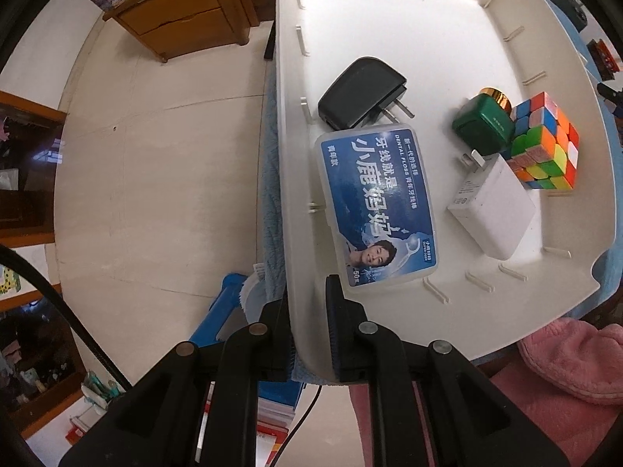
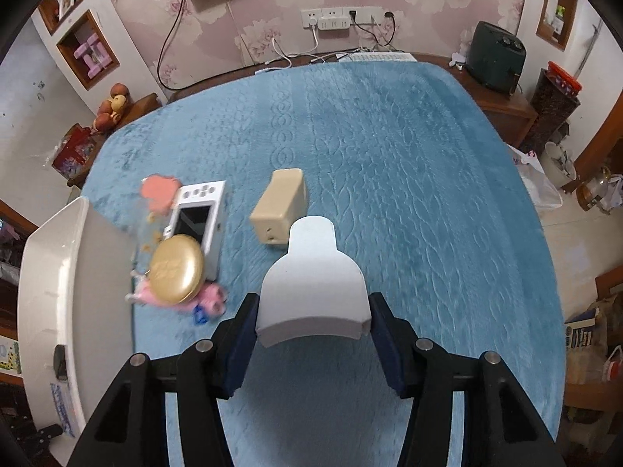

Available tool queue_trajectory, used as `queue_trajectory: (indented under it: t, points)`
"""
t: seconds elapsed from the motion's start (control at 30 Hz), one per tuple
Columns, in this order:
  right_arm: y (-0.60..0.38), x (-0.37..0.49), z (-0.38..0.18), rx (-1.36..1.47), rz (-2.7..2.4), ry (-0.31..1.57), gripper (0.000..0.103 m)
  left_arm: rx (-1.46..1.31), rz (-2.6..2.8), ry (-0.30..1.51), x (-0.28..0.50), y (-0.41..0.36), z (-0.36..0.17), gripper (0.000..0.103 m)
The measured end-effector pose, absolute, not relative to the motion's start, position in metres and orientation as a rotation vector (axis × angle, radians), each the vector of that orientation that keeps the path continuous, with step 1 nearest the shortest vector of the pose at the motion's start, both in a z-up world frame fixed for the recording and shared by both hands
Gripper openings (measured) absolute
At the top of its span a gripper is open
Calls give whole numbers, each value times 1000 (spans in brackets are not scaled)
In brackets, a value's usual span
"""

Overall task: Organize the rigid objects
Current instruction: 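Carry the white curved piece into the tray and open the right gripper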

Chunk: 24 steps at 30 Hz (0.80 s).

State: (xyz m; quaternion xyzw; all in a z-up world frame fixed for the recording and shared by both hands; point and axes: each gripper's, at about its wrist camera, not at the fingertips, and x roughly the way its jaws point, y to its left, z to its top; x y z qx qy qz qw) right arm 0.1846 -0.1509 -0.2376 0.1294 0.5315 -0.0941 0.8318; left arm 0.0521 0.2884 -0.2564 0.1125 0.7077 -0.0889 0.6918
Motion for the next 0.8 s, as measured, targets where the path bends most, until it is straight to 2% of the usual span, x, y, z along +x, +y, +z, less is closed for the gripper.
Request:
queue_trajectory:
  t: [0.8]
  points:
    - [22, 104, -143, 171, 40, 1006, 56, 241, -325, 1524, 45, 292, -242, 14]
